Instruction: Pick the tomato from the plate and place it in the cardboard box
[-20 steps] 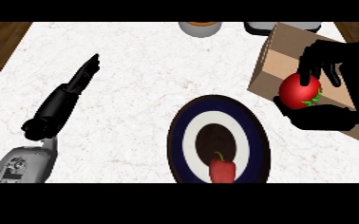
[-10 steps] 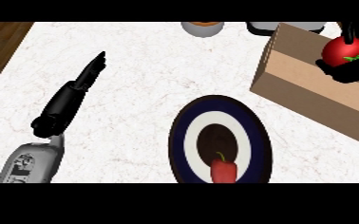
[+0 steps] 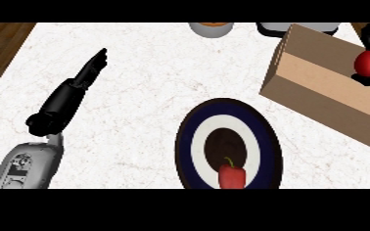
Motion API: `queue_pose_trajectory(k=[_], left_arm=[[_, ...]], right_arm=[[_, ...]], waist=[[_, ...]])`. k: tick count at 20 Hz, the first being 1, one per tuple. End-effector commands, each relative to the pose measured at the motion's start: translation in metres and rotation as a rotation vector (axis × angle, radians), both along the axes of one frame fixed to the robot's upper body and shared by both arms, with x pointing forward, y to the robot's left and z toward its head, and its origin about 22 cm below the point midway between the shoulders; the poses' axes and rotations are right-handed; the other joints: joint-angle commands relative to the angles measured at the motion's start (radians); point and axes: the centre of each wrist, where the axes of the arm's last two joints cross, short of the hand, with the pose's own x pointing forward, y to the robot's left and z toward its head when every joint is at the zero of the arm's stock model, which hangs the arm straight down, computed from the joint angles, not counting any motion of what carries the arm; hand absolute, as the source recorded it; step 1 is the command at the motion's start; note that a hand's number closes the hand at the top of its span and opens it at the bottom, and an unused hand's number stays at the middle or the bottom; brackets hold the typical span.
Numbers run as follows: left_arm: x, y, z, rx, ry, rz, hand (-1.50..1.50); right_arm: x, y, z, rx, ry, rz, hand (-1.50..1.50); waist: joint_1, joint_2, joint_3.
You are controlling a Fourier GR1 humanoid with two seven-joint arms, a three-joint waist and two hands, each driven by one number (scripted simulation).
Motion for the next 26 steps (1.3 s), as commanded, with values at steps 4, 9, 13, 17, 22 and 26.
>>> queue_pose_trajectory(k=[4,9,13,17,22,26], left_arm=[[0.0,-0.002,-0.013,0.001,0.003,0.005,0.0],[-0.005,-0.016,-0.003,-0.003,0.014,-0.006,0.0],[0.001,-0.001,-0.004,-0.012,-0.007,0.015,0.0],[-0.005,0.008,-0.012,-0.014,0.019,0.011,0.0],[-0.004,-0.004,-0.01,-0.004,0.005,0.005,0.0],[-0.007,-0.005,-0.007,0.012,-0.002,-0.016,0.0]], right_arm=[[0.008,-0.042,-0.019,-0.013,0.221,0.069,-1.5],[0.01,-0.056,-0.031,0.122,0.163,0.213,-1.5],[0.024,-0.039,-0.029,0.524,-0.055,0.263,-1.5],[0.021,-0.063,-0.045,0.975,-0.099,0.148,-1.5],[0.019,-0.078,-0.051,1.17,-0.079,-0.063,-1.5],[-0.004,-0.115,-0.042,1.209,-0.178,-0.12,-1.5]], waist=[[0.0,0.0,0.0],[0.006,0.0,0.002],[-0.02,-0.006,0.002],[-0.021,-0.007,0.002],[-0.01,-0.003,0.0],[0.017,0.009,0.003]])
